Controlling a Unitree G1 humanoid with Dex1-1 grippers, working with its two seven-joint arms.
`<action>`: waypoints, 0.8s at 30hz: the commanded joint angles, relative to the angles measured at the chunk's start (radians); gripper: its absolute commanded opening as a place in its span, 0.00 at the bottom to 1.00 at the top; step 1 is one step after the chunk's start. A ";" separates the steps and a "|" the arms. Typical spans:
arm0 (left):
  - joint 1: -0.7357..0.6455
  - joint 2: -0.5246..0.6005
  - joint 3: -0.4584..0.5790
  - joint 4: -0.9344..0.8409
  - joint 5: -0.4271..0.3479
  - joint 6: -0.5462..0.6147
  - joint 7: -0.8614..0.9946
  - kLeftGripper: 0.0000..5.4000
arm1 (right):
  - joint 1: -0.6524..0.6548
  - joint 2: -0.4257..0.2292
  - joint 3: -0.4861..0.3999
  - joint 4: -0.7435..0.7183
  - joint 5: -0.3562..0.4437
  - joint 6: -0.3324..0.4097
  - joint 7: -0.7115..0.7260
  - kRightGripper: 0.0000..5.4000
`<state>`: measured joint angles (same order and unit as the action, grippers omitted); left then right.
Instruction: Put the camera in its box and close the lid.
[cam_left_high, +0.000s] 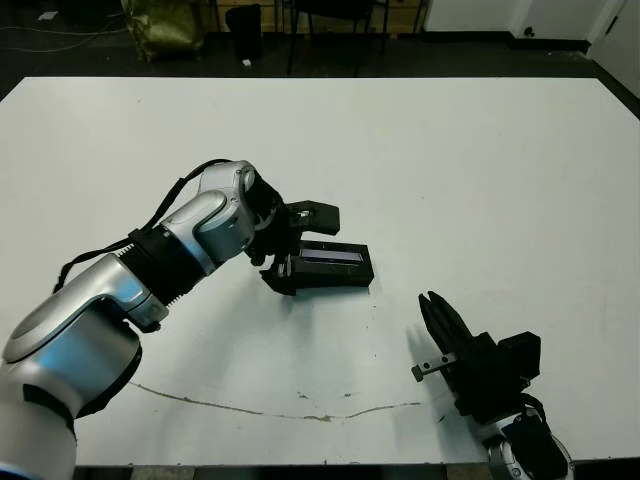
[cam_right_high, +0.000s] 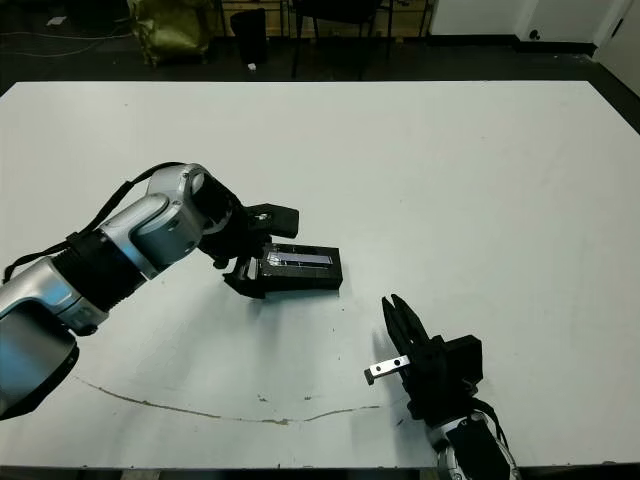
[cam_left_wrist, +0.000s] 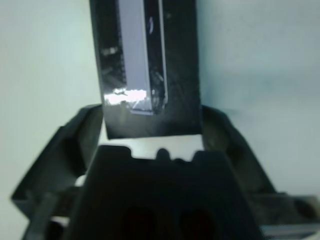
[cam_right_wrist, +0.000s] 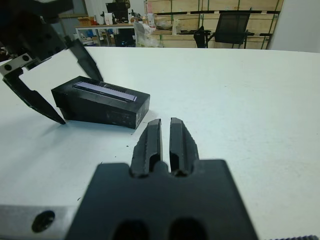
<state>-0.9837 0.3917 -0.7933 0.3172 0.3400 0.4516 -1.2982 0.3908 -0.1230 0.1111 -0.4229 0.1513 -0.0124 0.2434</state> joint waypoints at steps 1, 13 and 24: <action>0.073 0.035 -0.030 -0.010 0.051 -0.047 0.018 1.00 | 0.028 -0.006 0.002 0.010 -0.007 0.013 -0.004 0.00; 0.111 0.039 0.011 -0.026 0.063 -0.015 0.012 1.00 | 0.028 -0.011 -0.002 0.012 -0.009 0.016 0.002 0.00; 0.160 0.105 0.141 -0.079 -0.012 0.116 -0.017 1.00 | 0.030 -0.007 0.000 0.025 -0.009 -0.003 0.005 0.00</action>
<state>-0.8756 0.4654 -0.6507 0.2403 0.3347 0.5457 -1.2994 0.3911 -0.1228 0.1124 -0.4149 0.1444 -0.0154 0.2471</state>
